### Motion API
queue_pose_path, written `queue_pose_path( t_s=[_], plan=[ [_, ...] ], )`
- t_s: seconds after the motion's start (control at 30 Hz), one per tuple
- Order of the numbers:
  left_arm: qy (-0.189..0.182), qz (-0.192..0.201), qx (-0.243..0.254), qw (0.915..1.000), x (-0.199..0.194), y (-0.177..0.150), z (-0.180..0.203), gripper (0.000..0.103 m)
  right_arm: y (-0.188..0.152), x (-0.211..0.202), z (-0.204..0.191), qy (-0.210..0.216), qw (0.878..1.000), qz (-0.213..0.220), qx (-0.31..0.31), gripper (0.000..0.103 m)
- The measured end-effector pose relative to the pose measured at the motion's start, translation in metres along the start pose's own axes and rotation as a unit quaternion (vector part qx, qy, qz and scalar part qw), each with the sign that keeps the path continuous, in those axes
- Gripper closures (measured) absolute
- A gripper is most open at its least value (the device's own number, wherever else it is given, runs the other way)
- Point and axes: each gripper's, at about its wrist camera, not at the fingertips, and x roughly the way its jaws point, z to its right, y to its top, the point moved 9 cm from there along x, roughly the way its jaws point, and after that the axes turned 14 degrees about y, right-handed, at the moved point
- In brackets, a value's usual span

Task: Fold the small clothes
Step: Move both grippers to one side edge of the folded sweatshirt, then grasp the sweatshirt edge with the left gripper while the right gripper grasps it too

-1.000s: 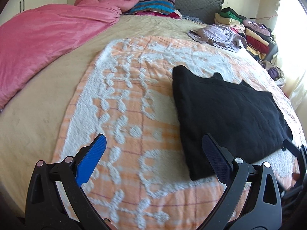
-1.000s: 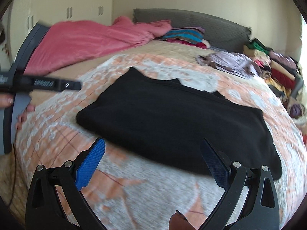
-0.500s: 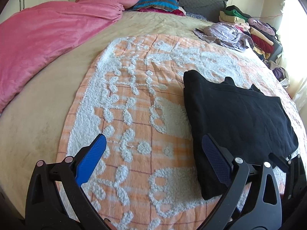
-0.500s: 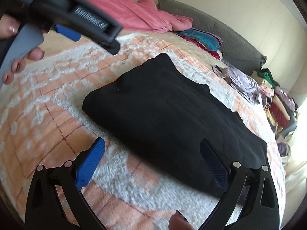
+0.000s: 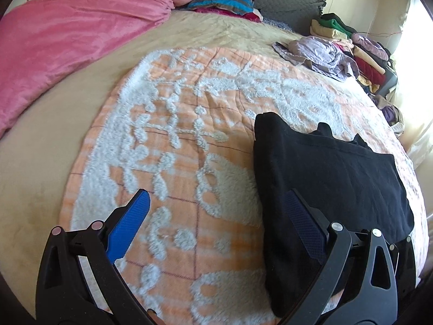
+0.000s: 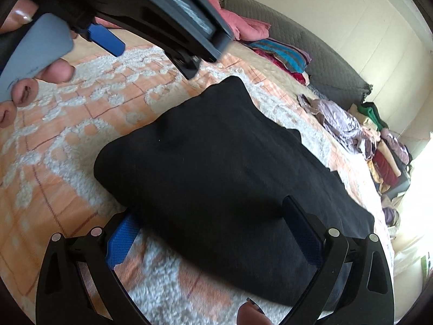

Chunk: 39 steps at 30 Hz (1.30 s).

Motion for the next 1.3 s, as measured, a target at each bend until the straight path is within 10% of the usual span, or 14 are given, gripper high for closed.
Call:
queue_pose_path(
  t_s=[0.1, 0.47, 0.7, 1.0, 1.3],
  plan=[
    [-0.013, -0.012, -0.001, 0.9998, 0.007, 0.002, 0.009, 0.01, 0.003, -0.003, 0.002, -0.005, 1.0, 0.014, -0.002, 0.008],
    [-0.09, -0.086, -0.028, 0.9918, 0.036, 0.006, 0.048, 0.01, 0.002, -0.029, 0.003, 0.017, 0.998, 0.068, -0.001, 0.083],
    [-0.121, -0.101, -0.028, 0.9872, 0.043, 0.008, 0.067, 0.01, 0.003, -0.046, 0.012, 0.031, 0.994, 0.099, 0.032, 0.088],
    [-0.161, -0.09, -0.03, 0.9823, 0.024, 0.018, 0.093, 0.086, -0.002, -0.076, 0.028, 0.02, 0.987, 0.143, 0.066, 0.091],
    [-0.158, -0.014, 0.029, 0.9868, -0.037, 0.043, 0.134, 0.092, -0.013, -0.12, 0.059, -0.002, 0.977, 0.178, 0.114, 0.092]
  ],
)
